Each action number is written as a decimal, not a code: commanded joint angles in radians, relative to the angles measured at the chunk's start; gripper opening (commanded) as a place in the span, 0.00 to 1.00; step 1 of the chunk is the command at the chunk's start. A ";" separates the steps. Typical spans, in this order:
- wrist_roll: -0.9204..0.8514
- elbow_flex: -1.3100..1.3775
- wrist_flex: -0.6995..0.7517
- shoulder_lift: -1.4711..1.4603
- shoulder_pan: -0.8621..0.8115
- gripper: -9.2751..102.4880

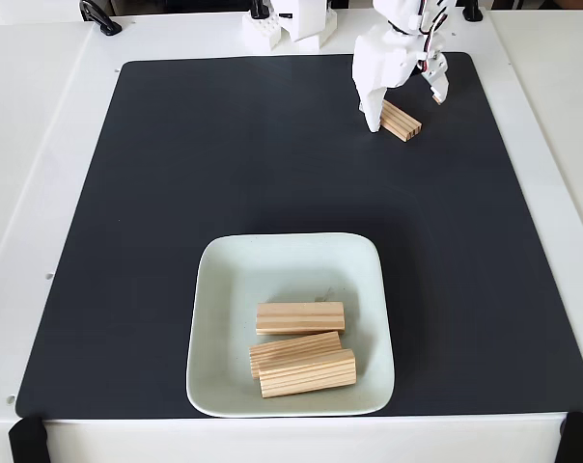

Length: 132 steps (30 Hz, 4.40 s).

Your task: Pick up the wooden block and place them on the plate.

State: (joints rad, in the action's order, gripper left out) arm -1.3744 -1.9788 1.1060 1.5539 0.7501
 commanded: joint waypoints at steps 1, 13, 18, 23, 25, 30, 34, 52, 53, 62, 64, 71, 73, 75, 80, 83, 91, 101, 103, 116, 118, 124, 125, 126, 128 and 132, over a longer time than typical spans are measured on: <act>0.020 0.025 -0.008 0.002 0.029 0.48; 0.008 0.012 -0.006 0.003 0.032 0.40; 0.018 0.011 -0.006 0.002 0.035 0.12; 0.015 -0.006 -0.006 0.002 0.034 0.08; 0.014 -0.017 -0.011 0.005 0.034 0.08; 0.020 -0.014 -0.017 0.020 0.032 0.08; 0.035 -0.002 -0.018 0.075 0.029 0.08; 0.732 0.241 -0.020 0.495 0.060 0.08; 0.810 0.279 -0.020 0.495 0.058 0.08; 1.193 0.634 -0.020 0.479 -0.149 0.08; 1.235 0.667 -0.020 0.463 -0.209 0.08; 1.388 0.804 -0.006 0.348 -0.443 0.08; 1.399 0.830 -0.005 0.299 -0.495 0.08; 1.394 0.847 -0.005 0.245 -0.537 0.08; 1.391 0.847 0.011 0.129 -0.644 0.08; 1.356 0.856 0.091 0.060 -0.672 0.08; 1.278 1.012 0.252 -0.196 -0.687 0.08; 1.266 1.308 0.276 -0.545 -0.652 0.08; 1.270 1.345 0.285 -0.588 -0.641 0.08; 1.341 1.425 0.268 -0.693 -0.624 0.08; 1.356 1.445 0.268 -0.695 -0.624 0.08; 1.362 1.453 0.230 -0.696 -0.604 0.08; 1.362 1.451 0.207 -0.696 -0.604 0.08; 1.362 1.450 0.186 -0.696 -0.604 0.08; 1.362 1.450 0.160 -0.696 -0.604 0.08; 1.361 1.439 0.160 -0.696 -0.604 0.08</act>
State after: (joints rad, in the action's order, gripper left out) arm -0.0199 -0.5737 1.2778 0.8452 0.1473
